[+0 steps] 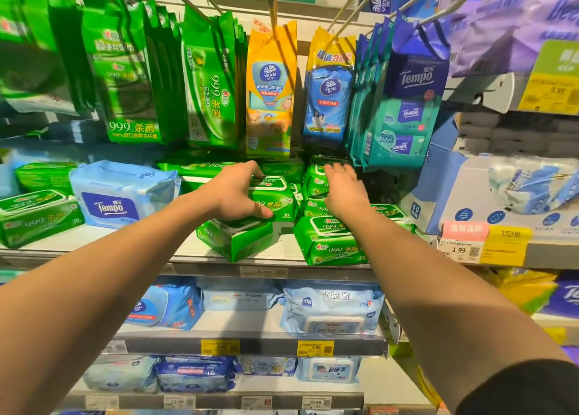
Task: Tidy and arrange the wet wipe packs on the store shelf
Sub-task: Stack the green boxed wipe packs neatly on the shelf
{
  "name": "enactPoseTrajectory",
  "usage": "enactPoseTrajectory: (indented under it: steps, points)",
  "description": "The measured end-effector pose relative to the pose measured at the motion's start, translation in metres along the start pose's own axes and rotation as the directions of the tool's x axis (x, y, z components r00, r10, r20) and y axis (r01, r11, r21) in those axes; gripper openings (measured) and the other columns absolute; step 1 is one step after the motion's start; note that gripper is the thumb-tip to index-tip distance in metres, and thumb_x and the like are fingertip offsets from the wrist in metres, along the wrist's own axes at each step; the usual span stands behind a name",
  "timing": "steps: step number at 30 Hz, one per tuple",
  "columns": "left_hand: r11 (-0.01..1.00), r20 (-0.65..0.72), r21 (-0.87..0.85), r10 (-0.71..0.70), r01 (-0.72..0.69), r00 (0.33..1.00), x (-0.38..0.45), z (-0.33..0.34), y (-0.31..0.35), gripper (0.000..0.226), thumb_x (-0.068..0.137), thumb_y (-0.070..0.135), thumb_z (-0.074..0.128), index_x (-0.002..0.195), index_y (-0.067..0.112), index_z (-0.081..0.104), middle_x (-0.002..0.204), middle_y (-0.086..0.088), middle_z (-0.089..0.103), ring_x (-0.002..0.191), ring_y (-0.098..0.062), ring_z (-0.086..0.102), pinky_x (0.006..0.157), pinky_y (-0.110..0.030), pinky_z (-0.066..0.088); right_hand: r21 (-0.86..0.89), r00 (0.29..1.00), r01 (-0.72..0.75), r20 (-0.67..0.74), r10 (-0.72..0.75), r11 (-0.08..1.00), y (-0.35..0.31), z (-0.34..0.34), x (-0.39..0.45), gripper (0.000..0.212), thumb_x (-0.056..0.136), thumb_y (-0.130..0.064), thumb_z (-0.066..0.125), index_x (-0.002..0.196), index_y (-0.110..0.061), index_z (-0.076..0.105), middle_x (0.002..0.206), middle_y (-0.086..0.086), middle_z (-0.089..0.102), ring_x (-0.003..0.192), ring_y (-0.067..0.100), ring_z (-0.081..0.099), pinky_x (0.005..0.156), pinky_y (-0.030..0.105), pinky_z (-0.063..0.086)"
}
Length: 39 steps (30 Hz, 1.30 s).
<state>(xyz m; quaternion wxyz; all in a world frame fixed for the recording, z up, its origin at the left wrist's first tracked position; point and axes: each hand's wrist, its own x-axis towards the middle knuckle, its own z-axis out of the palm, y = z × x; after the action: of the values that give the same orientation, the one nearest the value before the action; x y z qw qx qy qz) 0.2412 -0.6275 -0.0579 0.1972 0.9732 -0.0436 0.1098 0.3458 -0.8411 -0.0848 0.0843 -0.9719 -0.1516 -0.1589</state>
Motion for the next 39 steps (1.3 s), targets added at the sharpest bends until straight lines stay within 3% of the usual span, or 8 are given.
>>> enactPoseTrajectory:
  steps: [10,15,17,20,23,26,30,39]
  points:
    - [1.000,-0.008,-0.009,0.003,-0.003,1.000,0.008,0.006,-0.001,0.092,0.065,0.049,0.085,0.139,0.013,0.042,0.142,-0.010,0.047,0.127,-0.028,0.047,0.101,-0.037,0.043,0.070,0.999,-0.039,0.037,0.036,0.997,0.005,0.002,0.006,0.077,0.085,0.006,0.058,0.151,-0.017,0.025,0.158,0.004,0.023,0.148,0.027,0.014,0.112,0.052,0.032]
    - [1.000,0.013,0.002,-0.006,0.006,1.000,0.006,0.004,0.001,0.092,0.066,0.049,0.085,0.139,0.013,0.042,0.141,-0.010,0.048,0.126,-0.028,0.047,0.100,-0.037,0.043,-0.069,0.988,-0.050,0.145,0.059,0.996,-0.008,-0.005,-0.009,0.097,0.089,-0.017,0.062,0.155,-0.011,-0.009,0.164,0.009,-0.009,0.150,0.026,-0.010,0.118,0.053,0.014]
    - [1.000,0.026,0.003,-0.012,0.012,1.000,0.006,0.003,0.000,0.091,0.066,0.049,0.084,0.139,0.014,0.042,0.141,-0.009,0.048,0.126,-0.028,0.047,0.099,-0.035,0.042,-0.115,0.991,-0.013,0.128,0.028,0.993,-0.016,-0.005,-0.019,0.098,0.090,-0.025,0.060,0.155,-0.010,-0.011,0.163,0.011,-0.013,0.150,0.028,-0.012,0.118,0.053,0.010]
    - [1.000,0.053,-0.003,-0.024,0.025,0.998,0.005,0.002,0.001,0.090,0.068,0.049,0.084,0.139,0.014,0.041,0.143,-0.009,0.046,0.128,-0.027,0.045,0.102,-0.036,0.041,-0.110,0.989,0.046,0.144,-0.030,0.993,-0.026,-0.009,-0.036,0.089,0.091,-0.032,0.058,0.156,-0.009,0.001,0.163,0.012,-0.006,0.150,0.031,-0.004,0.118,0.053,0.013]
    - [0.999,0.074,0.038,-0.022,0.019,0.997,0.004,0.000,0.002,0.090,0.068,0.051,0.083,0.139,0.014,0.042,0.141,-0.010,0.048,0.128,-0.027,0.044,0.103,-0.036,0.040,-0.010,0.995,0.067,0.068,-0.066,0.998,-0.029,-0.016,-0.051,0.063,0.095,-0.028,0.048,0.150,-0.009,0.023,0.162,0.013,0.003,0.148,0.032,0.002,0.116,0.053,0.018]
    - [0.998,0.064,0.060,-0.020,0.016,0.998,0.005,-0.002,0.003,0.091,0.066,0.052,0.084,0.138,0.013,0.044,0.138,-0.010,0.051,0.127,-0.027,0.046,0.102,-0.035,0.041,0.042,0.993,0.113,0.026,-0.114,0.993,-0.026,-0.023,-0.057,0.047,0.096,-0.034,0.043,0.135,-0.008,0.042,0.148,0.016,0.031,0.138,0.034,0.027,0.108,0.051,0.031]
    - [0.995,0.019,0.093,0.026,-0.028,0.999,0.007,-0.002,0.007,0.089,0.065,0.051,0.085,0.135,0.013,0.046,0.134,-0.011,0.051,0.125,-0.029,0.044,0.101,-0.036,0.039,0.016,0.957,0.146,0.251,-0.145,0.989,-0.018,-0.025,-0.063,0.048,0.098,-0.046,0.039,0.124,-0.010,0.055,0.129,0.016,0.054,0.119,0.034,0.052,0.096,0.046,0.044]
    - [0.997,-0.118,0.016,0.081,-0.080,0.990,0.026,0.008,0.023,0.087,0.070,0.044,0.084,0.139,0.012,0.041,0.137,-0.013,0.045,0.132,-0.030,0.032,0.107,-0.038,0.030,0.085,0.971,0.073,0.220,-0.090,0.994,-0.003,-0.012,-0.072,0.043,0.099,-0.048,0.031,0.093,-0.017,0.062,0.102,0.013,0.066,0.098,0.031,0.060,0.095,0.044,0.042]
